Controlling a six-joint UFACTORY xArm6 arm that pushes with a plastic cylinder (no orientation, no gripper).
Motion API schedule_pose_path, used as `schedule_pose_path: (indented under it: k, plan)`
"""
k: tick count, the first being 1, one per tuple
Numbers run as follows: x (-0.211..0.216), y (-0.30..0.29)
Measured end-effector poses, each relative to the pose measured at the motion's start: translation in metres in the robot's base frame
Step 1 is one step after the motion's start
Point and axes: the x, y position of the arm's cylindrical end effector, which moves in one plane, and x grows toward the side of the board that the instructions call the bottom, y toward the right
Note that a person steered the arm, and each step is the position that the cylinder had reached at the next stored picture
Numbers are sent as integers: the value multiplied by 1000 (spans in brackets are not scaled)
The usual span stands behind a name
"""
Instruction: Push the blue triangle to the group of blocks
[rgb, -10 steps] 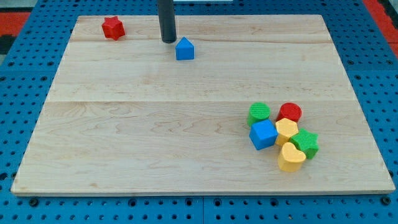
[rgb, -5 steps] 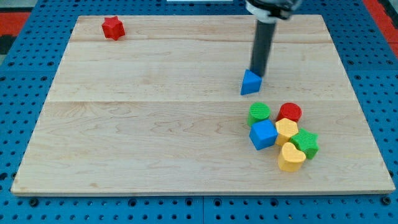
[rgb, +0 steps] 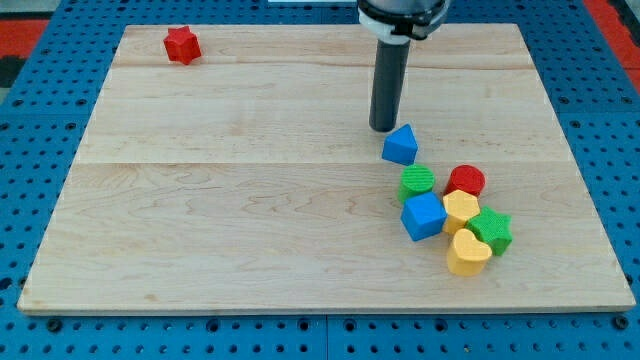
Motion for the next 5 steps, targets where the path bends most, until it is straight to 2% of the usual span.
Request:
schedule_pose_path:
  k: [2, 3, 4, 5]
  plan:
    - [44, 20]
    - [21, 20]
    - [27, 55]
    - [10, 34]
